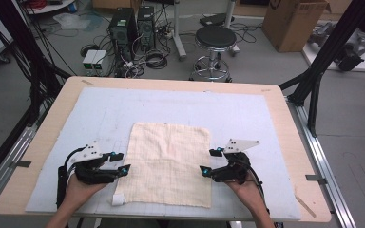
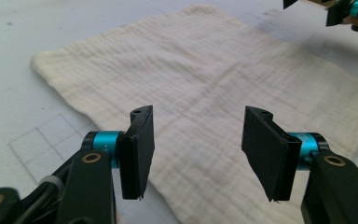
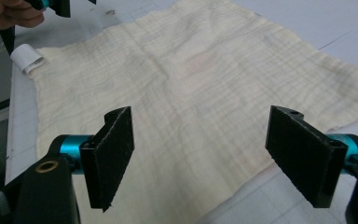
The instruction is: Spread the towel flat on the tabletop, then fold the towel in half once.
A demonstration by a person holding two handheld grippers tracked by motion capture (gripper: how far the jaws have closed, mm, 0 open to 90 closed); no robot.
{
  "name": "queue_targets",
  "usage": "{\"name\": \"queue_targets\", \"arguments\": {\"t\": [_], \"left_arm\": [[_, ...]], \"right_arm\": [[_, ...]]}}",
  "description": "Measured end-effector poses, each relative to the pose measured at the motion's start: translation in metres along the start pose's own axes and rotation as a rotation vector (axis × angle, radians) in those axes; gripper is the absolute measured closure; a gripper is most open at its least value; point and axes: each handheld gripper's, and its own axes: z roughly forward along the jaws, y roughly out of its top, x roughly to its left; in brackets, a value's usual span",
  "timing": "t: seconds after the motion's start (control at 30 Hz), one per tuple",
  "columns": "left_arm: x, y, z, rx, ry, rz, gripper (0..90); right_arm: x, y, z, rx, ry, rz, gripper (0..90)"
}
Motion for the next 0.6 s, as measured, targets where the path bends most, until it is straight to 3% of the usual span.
{"name": "queue_targets", "arguments": {"t": [0.3, 0.6], "left_arm": [[-0.0008, -0.0005, -0.0027, 0.001, 0.014, 0.032, 43.9], [-0.0034, -0.0014, -0.0022, 0.009, 0.0, 0.044, 43.3]], "right_arm": [[0.002, -0.0001, 0.0068, 0.036, -0.024, -0.001, 21.6], [0.0056, -0.0051, 0.0063, 0.027, -0.029, -0.002, 20.5]]}}
